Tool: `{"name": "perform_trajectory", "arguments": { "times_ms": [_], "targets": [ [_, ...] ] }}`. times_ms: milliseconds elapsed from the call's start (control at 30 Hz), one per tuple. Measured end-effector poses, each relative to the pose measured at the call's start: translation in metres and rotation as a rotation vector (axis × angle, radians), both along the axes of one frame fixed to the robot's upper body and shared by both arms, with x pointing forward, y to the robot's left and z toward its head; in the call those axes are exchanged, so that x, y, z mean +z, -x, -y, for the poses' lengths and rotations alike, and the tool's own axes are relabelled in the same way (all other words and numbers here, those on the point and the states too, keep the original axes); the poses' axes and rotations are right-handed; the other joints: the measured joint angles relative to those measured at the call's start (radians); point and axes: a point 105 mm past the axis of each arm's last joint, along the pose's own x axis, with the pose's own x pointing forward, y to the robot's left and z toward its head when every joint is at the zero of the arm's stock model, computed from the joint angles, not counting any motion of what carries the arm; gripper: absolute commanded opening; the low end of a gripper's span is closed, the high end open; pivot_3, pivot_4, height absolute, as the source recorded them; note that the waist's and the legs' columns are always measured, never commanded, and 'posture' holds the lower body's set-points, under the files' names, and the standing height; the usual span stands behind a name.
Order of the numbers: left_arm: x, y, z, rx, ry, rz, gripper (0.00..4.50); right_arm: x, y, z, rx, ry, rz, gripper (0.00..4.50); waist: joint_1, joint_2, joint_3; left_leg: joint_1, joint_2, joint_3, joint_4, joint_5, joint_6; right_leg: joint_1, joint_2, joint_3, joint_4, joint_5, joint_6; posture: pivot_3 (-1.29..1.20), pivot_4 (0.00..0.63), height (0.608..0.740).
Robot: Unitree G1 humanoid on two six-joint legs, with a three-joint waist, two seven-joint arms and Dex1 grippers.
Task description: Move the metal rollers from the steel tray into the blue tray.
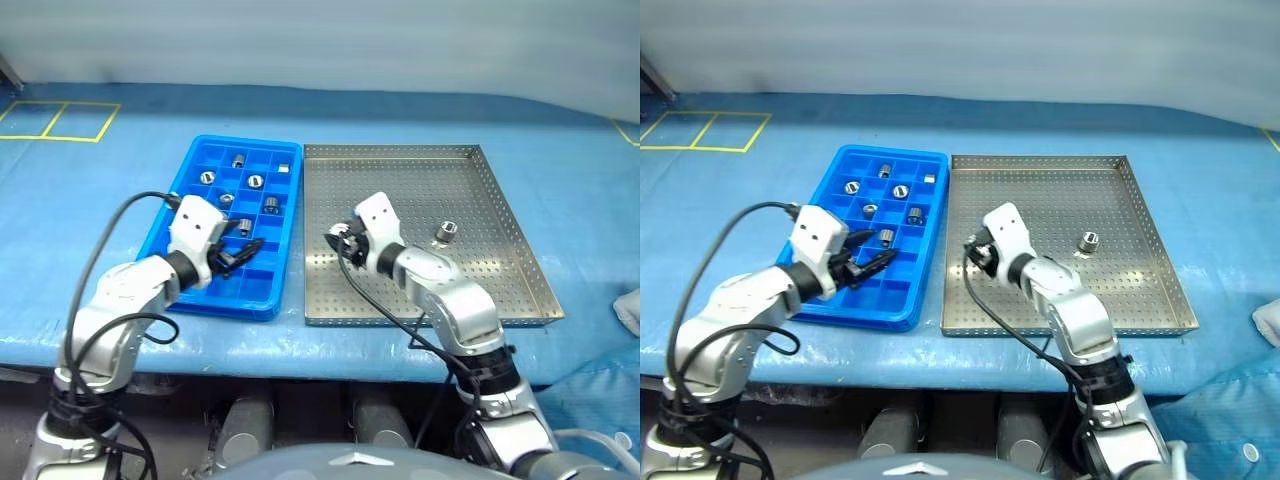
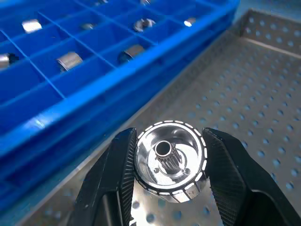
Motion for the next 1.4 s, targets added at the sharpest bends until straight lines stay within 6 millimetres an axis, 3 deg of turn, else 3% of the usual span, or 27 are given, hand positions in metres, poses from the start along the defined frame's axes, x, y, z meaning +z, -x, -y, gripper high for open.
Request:
{"name": "perform_trajectory", "arguments": {
  "times_ms": [200, 300, 667, 867, 933, 1033, 1133, 1267, 1400],
  "targets": [
    [0.004, 0.006, -0.052, 0.217, -0.055, -0.004, 2.99, -0.002, 0.022, -0.065, 0.191, -0.036, -0.028, 1.86, 0.013, 0.000, 0.000, 0.000, 0.000, -0.001, -0.003, 0.000, 0.000, -0.002, 0.000, -0.001, 0.000, -0.001, -0.002, 0.21, 0.150, 0.740],
    [0.005, 0.010, -0.058, 0.245, -0.073, -0.004, 2.99, -0.009, 0.037, -0.093, 0.287, -0.025, -0.051, 1.86, 0.023, 0.000, 0.000, 0.000, 0.000, -0.001, -0.003, 0.000, -0.001, -0.001, 0.000, -0.002, 0.000, -0.001, -0.002, 0.23, 0.150, 0.740],
    [-0.004, 0.019, -0.055, 0.257, -0.063, -0.035, 2.99, -0.029, 0.039, -0.113, 0.341, 0.021, -0.106, 1.86, 0.057, -0.001, -0.001, 0.001, 0.001, -0.001, -0.003, 0.001, -0.003, -0.002, 0.001, -0.003, 0.000, -0.001, -0.003, 0.27, 0.150, 0.740],
    [-0.003, 0.014, -0.046, 0.244, -0.040, -0.025, 2.99, -0.032, 0.029, -0.108, 0.303, 0.006, -0.121, 3.77, 0.067, -0.001, -0.001, 0.000, 0.001, -0.001, -0.004, 0.001, -0.003, -0.002, 0.001, -0.004, 0.000, -0.001, -0.004, 0.26, 0.150, 0.740],
    [-0.001, 0.010, -0.036, 0.218, -0.015, -0.012, 2.99, -0.026, 0.023, -0.105, 0.259, -0.026, -0.106, 3.81, 0.068, -0.001, -0.001, 0.000, 0.001, -0.001, -0.003, 0.001, -0.004, -0.001, 0.001, -0.004, 0.000, -0.001, -0.003, 0.24, 0.150, 0.740],
    [0.000, 0.005, -0.017, 0.160, 0.019, -0.006, 2.99, -0.012, 0.013, -0.086, 0.170, -0.072, -0.057, 3.81, 0.070, -0.002, -0.001, 0.000, 0.001, -0.002, -0.003, 0.001, -0.004, -0.001, 0.001, -0.004, 0.000, -0.001, -0.003, 0.21, 0.150, 0.740],
    [0.000, 0.000, 0.005, 0.091, 0.069, -0.001, 2.99, 0.002, -0.002, -0.047, 0.013, -0.078, 0.023, 3.81, 0.069, -0.002, -0.001, 0.000, 0.001, -0.002, -0.003, 0.001, -0.004, -0.001, 0.000, -0.004, -0.001, -0.001, -0.003, 0.16, 0.150, 0.740],
    [-0.005, -0.005, 0.051, -0.069, 0.138, -0.025, 2.99, 0.003, -0.024, 0.036, -0.336, 0.001, 0.085, 3.81, 0.064, -0.002, -0.001, 0.000, 0.001, -0.001, -0.003, 0.001, -0.004, -0.001, 0.000, -0.004, -0.001, -0.001, -0.003, 0.10, 0.150, 0.740],
    [-0.013, -0.007, 0.096, -0.223, 0.186, -0.055, 2.99, -0.007, -0.030, 0.126, -0.706, 0.128, 0.095, 3.81, 0.050, -0.002, -0.001, -0.001, 0.001, 0.000, -0.002, 0.001, -0.003, -0.001, 0.000, -0.003, -0.001, -0.001, -0.003, 0.05, 0.150, 0.740]
  ]
}}
